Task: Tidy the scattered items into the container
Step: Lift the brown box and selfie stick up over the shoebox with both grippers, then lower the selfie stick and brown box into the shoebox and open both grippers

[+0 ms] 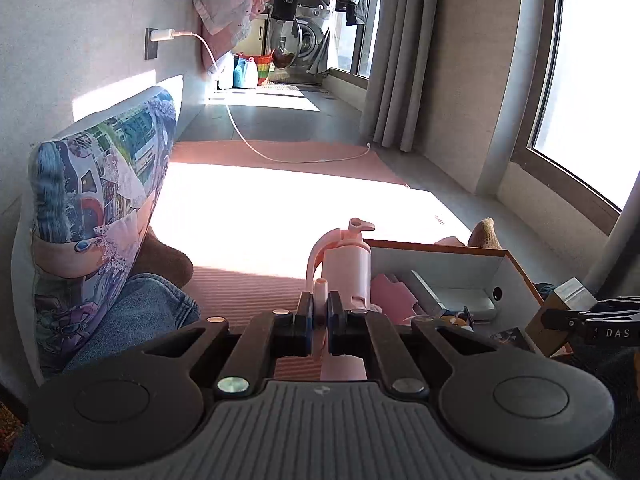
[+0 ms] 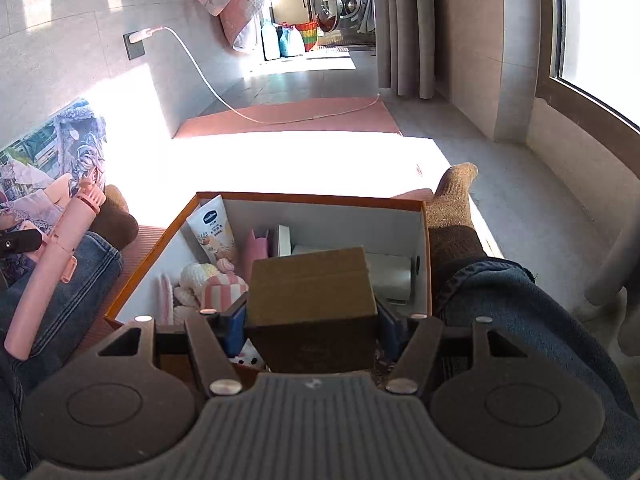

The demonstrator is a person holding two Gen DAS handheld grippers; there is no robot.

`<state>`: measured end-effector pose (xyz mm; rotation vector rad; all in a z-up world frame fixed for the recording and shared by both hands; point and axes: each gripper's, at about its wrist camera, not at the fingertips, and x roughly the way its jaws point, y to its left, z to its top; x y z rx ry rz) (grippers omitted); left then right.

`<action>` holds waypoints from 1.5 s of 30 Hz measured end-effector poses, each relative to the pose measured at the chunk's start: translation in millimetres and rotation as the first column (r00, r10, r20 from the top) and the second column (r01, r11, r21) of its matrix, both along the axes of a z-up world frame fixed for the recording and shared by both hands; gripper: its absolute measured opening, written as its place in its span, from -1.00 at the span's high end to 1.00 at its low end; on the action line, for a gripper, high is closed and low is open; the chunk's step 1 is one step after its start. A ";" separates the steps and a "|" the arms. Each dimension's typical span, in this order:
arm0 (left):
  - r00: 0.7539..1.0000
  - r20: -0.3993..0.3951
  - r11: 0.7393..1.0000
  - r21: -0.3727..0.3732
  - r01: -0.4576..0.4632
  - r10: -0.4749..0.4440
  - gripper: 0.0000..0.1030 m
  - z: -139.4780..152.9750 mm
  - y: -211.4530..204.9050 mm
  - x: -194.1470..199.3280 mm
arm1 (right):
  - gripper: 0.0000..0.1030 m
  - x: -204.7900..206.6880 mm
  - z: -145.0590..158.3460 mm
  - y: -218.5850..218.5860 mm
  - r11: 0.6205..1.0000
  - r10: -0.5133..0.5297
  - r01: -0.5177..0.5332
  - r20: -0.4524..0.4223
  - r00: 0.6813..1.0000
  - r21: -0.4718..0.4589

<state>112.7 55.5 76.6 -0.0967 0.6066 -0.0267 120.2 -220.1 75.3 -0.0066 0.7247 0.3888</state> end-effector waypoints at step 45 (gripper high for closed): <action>0.645 -0.342 0.285 0.688 0.667 -0.683 0.86 -132.1 -237.1 174.9 | -0.52 35.9 -55.9 -6.6 0.998 0.018 -0.016 -0.036 0.999 0.060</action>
